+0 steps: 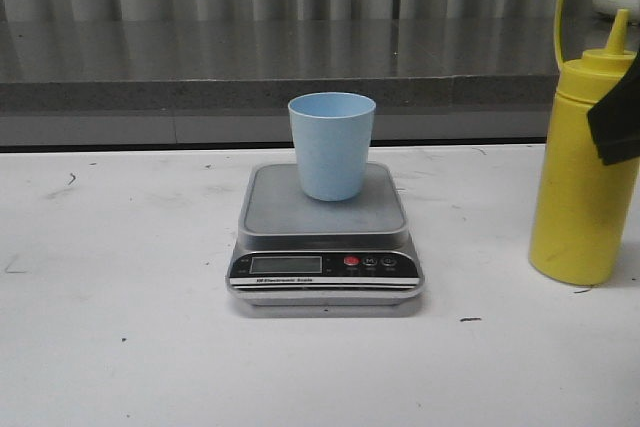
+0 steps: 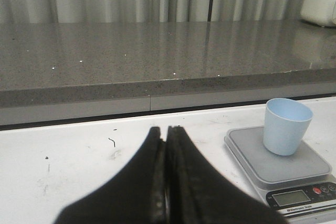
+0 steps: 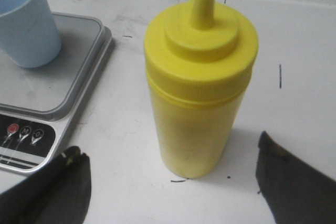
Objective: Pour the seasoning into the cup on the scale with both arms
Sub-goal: 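Move the right gripper to the yellow squeeze bottle and grasp its body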
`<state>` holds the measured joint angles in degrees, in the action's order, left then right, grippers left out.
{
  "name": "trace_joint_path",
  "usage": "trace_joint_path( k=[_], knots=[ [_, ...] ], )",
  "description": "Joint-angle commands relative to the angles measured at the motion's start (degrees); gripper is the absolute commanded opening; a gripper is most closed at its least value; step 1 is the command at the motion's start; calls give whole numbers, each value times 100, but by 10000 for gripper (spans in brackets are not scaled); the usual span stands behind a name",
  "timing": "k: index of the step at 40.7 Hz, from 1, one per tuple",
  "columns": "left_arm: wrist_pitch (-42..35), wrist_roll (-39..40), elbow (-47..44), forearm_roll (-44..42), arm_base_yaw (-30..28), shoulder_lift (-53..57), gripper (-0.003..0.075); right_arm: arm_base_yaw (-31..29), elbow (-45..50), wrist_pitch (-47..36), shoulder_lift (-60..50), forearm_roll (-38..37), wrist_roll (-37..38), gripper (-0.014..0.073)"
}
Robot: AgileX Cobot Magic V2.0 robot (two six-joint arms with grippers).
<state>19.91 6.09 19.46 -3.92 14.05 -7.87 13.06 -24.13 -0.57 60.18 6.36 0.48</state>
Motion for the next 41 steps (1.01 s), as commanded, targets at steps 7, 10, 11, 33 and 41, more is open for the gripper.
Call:
trace_joint_path(
  k=[7, 10, 11, 33, 41],
  knots=[
    [-510, 53, 143, 40, -24, -62, -20, -7, 704, -2227, 647, 305, -2, 652],
    [-510, 53, 143, 40, -24, -62, -20, -7, 841, -2777, 935, 305, -2, 652],
    [-510, 53, 143, 40, -24, -62, -20, -7, 854, -2886, 1025, 305, -2, 652],
    [-510, 53, 143, 40, -24, -62, -20, -7, 842, -5625, 3366, 168, 288, 652],
    [-510, 53, 143, 40, -24, -62, -20, -7, 835, -6442, 3935, 168, 303, 652]
  ],
)
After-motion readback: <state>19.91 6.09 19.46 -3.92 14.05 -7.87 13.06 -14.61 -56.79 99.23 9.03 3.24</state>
